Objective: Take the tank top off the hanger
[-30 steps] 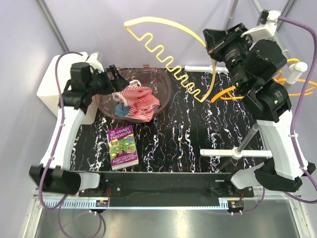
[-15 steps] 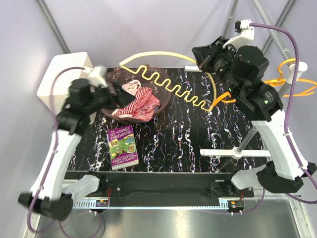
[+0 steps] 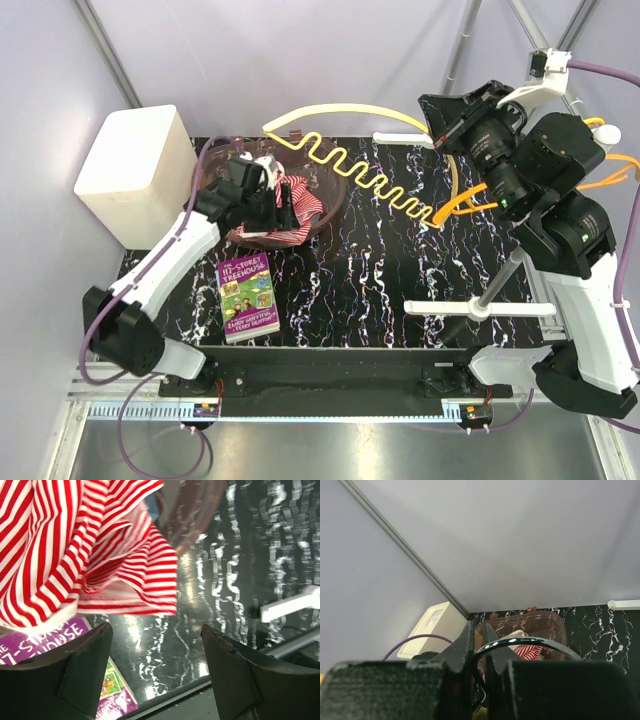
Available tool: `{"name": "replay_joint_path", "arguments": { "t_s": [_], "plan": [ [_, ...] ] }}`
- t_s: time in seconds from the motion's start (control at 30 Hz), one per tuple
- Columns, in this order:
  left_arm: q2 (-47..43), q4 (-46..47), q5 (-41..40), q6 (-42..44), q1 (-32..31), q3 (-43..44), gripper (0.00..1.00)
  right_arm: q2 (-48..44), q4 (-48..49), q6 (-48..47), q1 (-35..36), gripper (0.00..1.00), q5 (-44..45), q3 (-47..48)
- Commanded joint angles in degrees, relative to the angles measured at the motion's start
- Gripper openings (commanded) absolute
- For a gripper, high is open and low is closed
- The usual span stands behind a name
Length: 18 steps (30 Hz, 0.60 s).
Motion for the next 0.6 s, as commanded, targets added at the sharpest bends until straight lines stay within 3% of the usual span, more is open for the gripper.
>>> {"name": "replay_joint_path", "arguments": {
  "t_s": [0.0, 0.17, 0.27, 0.3, 0.37, 0.57],
  "plan": [
    [4.71, 2.51, -2.69, 1.50, -0.14, 2.62, 0.73, -0.41, 3.35, -0.56, -0.18, 0.00, 2.37, -0.13],
    [11.56, 3.13, -4.27, 3.08, 0.21, 5.43, 0.62, 0.21, 3.35, -1.26, -0.18, 0.00, 2.81, 0.74],
    [15.86, 3.66, -5.32, 5.01, 1.52, 8.94, 0.35, 0.91, 3.27, -1.61, -0.18, 0.00, 2.63, 1.53],
    [16.75, 3.05, -5.67, 5.37, 2.31, 10.17, 0.14, 1.44, 3.27, -1.61, -0.18, 0.00, 2.63, 1.71],
    [17.90, 2.43, -6.73, 5.20, 5.55, 14.29, 0.00, 1.88, 3.18, -1.96, -0.18, 0.00, 2.20, 2.50],
    [16.50, 0.94, -10.43, 6.16, 11.71, 23.09, 0.00, 3.20, 3.18, -2.76, -0.27, 0.00, 1.40, 3.12]
  ]
}}
